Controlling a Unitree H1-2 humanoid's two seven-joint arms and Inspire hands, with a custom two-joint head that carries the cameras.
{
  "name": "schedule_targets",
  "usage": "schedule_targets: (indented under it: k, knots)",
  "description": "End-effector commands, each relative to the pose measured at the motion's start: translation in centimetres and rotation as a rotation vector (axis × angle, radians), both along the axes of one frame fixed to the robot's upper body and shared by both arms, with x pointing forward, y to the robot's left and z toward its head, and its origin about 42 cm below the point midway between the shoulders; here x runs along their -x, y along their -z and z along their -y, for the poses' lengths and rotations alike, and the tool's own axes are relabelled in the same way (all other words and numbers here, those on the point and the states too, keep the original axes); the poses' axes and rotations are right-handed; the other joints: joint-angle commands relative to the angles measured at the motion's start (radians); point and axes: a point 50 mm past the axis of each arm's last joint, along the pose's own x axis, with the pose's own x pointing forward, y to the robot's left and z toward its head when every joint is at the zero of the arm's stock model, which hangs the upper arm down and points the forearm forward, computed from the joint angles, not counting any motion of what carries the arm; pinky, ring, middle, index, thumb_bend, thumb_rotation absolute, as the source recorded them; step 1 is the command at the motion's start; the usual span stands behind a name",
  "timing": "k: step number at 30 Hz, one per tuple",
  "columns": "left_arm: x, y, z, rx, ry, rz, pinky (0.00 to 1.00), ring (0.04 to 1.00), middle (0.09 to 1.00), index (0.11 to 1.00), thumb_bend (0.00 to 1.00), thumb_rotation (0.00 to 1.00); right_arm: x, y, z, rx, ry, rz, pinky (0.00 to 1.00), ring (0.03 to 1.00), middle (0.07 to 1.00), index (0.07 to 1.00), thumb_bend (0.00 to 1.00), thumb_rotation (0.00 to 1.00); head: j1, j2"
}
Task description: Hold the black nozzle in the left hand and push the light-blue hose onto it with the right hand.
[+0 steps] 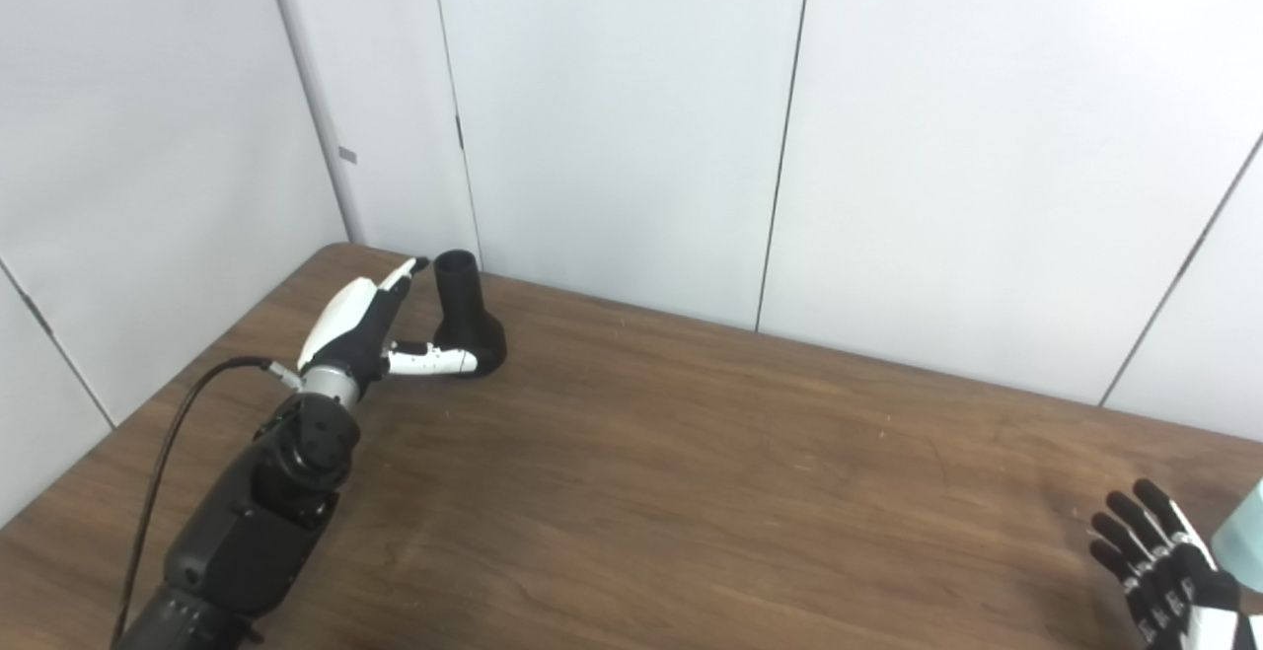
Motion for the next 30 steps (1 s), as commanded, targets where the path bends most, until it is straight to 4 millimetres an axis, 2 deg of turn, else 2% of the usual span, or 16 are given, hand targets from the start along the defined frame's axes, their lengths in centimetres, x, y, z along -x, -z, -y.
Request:
schedule_targets:
  k: [1,7,16,21,30]
  knots:
    - [-1.5,-2.6,-0.1,-0.043,-0.009,0.059,1.00,1.000,1.000,0.975,1.00,0.42,-0.1,0.3,-0.1,0.004,0.002,-0.006,0.84,0.857,0.867,0.898,0.63,1.00,-0.001,0.000]
    - [-2.8,-1.5,-0.1,-0.022,-0.030,0.014,1.00,1.000,1.000,0.977,1.00,0.42,-0.4,-0.1,-0.5,-0.008,-0.003,0.007,0.84,0.858,0.864,0.885,0.61,1.00,-0.011,-0.003]
    - [-4.4,-0.2,-1.1,0.059,-0.075,-0.054,1.00,1.000,1.000,0.989,1.00,0.37,-0.4,-0.5,-0.4,-0.002,-0.002,0.025,0.83,0.862,0.864,0.881,0.60,1.00,-0.024,-0.011]
    - [-4.8,0.0,-1.0,0.053,-0.069,-0.078,1.00,1.000,1.000,0.990,1.00,0.37,-0.3,-0.7,-0.5,0.003,0.001,0.028,0.81,0.858,0.862,0.878,0.60,1.00,-0.027,-0.010]
    - [-5.6,0.1,-0.6,0.002,-0.063,-0.109,1.00,1.000,0.978,0.942,1.00,0.40,-0.3,-0.8,-0.5,0.014,-0.001,0.035,0.81,0.855,0.864,0.884,0.60,1.00,-0.030,-0.005]
